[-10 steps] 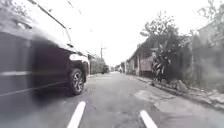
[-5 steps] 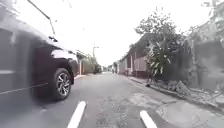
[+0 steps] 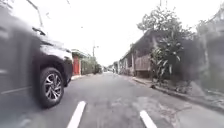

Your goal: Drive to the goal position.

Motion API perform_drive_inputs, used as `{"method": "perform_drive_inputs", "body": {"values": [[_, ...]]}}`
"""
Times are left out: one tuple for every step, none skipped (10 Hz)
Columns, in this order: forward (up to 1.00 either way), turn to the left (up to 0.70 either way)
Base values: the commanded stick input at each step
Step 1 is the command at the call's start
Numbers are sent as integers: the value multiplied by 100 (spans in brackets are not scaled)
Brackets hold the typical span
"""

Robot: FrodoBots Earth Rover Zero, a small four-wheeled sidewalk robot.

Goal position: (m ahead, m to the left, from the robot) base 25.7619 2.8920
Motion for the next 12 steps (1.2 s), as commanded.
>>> {"method": "perform_drive_inputs", "body": {"values": [[85, 0], [85, -24], [85, -34], [85, -34], [85, -34], [85, -34], [85, 0], [85, 0], [85, 0], [85, 0], [85, 0], [85, 0]]}}
